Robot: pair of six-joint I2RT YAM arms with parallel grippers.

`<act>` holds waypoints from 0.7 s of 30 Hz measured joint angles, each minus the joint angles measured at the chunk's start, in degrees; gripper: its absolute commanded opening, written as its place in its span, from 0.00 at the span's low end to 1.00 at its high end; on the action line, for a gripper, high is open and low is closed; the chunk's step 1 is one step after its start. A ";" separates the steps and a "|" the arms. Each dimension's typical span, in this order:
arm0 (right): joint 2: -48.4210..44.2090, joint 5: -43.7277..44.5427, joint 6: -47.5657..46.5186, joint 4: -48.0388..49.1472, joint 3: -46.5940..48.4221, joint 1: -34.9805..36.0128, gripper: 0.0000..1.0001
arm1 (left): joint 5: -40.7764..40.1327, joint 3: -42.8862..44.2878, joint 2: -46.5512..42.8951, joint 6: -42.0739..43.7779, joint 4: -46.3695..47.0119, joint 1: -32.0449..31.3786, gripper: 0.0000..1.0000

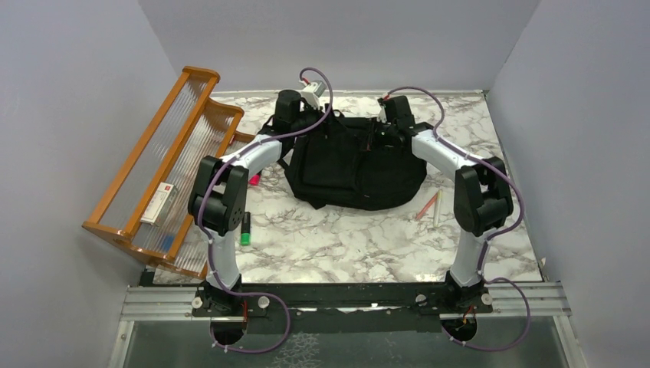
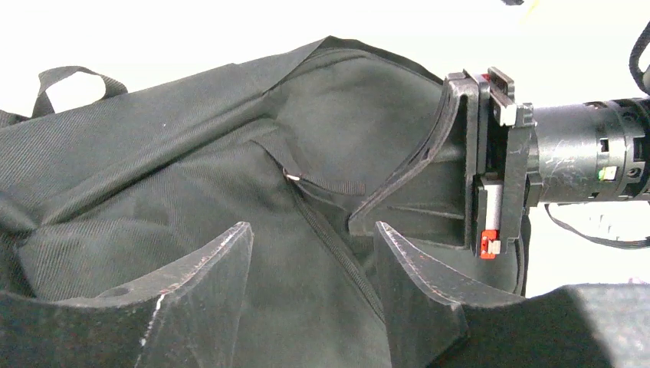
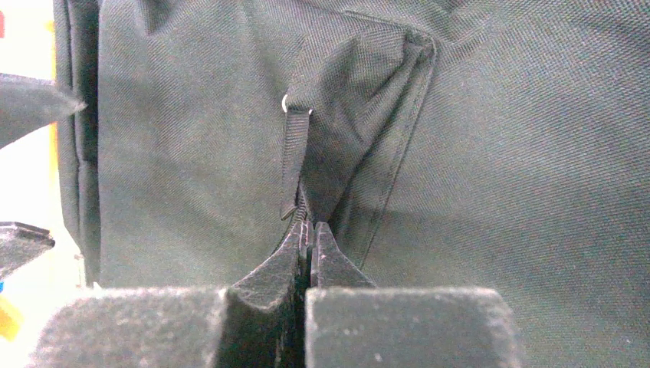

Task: Pack the student bag
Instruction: Unzip the student bag at the center of the board.

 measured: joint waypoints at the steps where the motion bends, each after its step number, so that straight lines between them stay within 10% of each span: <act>1: -0.02 -1.16 0.02 0.61 -0.50 -0.48 0.00 | 0.39 0.66 0.68 -0.11 0.46 0.00 0.64; 21: -1.73 -15.74 3.96 8.68 -6.82 -7.04 0.01 | 3.65 4.42 7.96 15.45 3.02 -3.23 0.71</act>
